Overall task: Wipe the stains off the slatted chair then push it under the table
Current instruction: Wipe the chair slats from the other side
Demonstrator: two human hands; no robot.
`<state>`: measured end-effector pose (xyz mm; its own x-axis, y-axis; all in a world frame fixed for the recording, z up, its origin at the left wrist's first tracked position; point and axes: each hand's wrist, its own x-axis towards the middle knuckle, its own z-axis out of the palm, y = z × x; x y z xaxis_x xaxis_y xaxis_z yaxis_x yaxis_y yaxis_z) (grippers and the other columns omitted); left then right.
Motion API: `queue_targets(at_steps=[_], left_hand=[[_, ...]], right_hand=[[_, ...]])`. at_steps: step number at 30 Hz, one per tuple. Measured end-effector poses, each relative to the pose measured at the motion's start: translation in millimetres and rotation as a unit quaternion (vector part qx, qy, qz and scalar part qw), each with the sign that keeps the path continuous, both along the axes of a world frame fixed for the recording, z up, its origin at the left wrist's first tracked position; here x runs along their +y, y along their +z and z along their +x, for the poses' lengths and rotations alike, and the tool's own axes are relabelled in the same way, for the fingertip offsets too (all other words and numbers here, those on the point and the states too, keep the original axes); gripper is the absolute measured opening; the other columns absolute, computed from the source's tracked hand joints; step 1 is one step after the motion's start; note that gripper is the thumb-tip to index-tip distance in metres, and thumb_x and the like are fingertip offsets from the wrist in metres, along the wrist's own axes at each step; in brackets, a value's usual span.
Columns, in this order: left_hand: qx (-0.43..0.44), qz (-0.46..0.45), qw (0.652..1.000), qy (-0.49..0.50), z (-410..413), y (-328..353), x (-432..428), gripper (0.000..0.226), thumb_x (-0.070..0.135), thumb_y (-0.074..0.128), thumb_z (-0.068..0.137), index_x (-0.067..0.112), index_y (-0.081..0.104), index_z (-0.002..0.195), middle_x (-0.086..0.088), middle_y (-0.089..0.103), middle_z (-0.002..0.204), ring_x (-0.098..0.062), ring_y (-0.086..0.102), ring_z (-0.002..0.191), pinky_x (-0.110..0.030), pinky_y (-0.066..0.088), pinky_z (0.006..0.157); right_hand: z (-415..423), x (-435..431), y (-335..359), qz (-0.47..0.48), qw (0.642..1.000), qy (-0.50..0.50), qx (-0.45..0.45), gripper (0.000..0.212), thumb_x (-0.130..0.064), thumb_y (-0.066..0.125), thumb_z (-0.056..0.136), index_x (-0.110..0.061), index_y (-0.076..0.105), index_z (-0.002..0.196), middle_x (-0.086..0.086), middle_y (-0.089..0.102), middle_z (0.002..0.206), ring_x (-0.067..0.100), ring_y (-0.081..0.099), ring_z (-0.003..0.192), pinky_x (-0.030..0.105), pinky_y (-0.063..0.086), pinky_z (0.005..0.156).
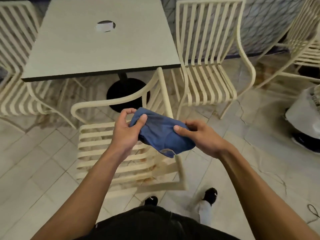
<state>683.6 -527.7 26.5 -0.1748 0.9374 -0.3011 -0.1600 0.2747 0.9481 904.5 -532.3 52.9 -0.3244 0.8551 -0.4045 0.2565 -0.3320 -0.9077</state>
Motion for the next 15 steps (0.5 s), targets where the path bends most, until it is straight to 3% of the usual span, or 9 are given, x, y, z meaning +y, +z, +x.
queue_targets(at_steps=[2,6,11,15], left_hand=[[-0.026,-0.018,0.999,0.013,35.4,2.0,11.4,0.023,0.023,0.069,0.089,0.025,0.054,0.107,-0.012,0.072,0.094,-0.025,0.071,0.080,-0.045,0.057,0.065],[-0.064,-0.043,0.996,0.045,111.8,-0.1,29.3,0.027,0.024,0.068,0.090,0.022,0.054,0.113,-0.010,0.073,0.097,-0.022,0.071,0.080,-0.034,0.053,0.059],[-0.069,-0.066,0.994,0.062,195.6,-4.7,47.6,0.025,0.025,0.066,0.091,0.020,0.056,0.113,-0.006,0.073,0.095,-0.016,0.072,0.081,-0.029,0.053,0.057],[0.000,-0.075,0.997,0.035,240.1,-17.8,71.0,0.027,0.031,0.060,0.094,0.025,0.053,0.119,-0.004,0.064,0.117,-0.012,0.068,0.095,-0.026,0.054,0.065]], right_hand=[[35.0,17.0,0.1,-0.002,0.999,0.050,0.011,0.027,-0.035,0.061,0.095,-0.015,0.068,0.111,0.006,0.073,0.105,0.024,0.069,0.100,0.042,0.053,0.088],[106.6,51.8,4.5,-0.024,0.992,0.125,0.024,0.026,-0.033,0.059,0.096,-0.021,0.067,0.118,0.001,0.072,0.112,0.017,0.068,0.106,0.035,0.053,0.093],[172.8,90.3,0.9,-0.034,0.988,0.152,-0.001,0.023,-0.038,0.058,0.096,-0.021,0.070,0.104,-0.002,0.074,0.098,0.015,0.070,0.095,0.023,0.052,0.078],[206.8,126.5,-3.2,-0.002,0.988,0.152,-0.013,0.011,-0.029,0.061,0.096,-0.023,0.069,0.099,-0.005,0.071,0.093,0.009,0.067,0.089,0.020,0.050,0.072]])
